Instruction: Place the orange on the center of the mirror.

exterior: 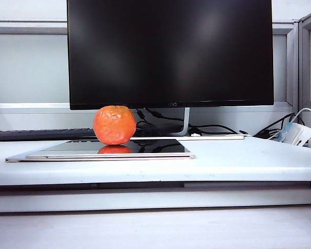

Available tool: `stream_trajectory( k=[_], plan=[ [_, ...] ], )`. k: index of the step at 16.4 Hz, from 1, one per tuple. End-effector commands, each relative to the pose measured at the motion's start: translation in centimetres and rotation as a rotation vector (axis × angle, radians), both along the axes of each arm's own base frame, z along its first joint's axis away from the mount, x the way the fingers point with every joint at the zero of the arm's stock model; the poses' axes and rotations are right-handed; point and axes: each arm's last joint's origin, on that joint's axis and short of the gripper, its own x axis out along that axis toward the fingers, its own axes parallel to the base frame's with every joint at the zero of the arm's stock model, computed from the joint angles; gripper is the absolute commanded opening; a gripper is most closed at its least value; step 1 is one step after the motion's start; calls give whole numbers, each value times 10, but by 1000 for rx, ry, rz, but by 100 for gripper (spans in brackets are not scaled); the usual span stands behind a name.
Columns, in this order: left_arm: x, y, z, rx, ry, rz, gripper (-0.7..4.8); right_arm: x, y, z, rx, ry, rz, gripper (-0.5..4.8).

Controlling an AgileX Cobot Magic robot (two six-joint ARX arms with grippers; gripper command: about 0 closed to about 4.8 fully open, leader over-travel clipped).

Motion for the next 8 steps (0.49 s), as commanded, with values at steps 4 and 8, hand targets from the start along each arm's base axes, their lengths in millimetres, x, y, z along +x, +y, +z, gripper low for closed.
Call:
stream_trajectory(
  k=[4, 8],
  plan=[
    [-1, 0, -14, -32, 29, 4, -3, 0, 0, -1, 3, -7, 0, 0],
    [-1, 0, -14, -35, 24, 3, -3, 0, 0, -1, 3, -7, 0, 0]
  ],
)
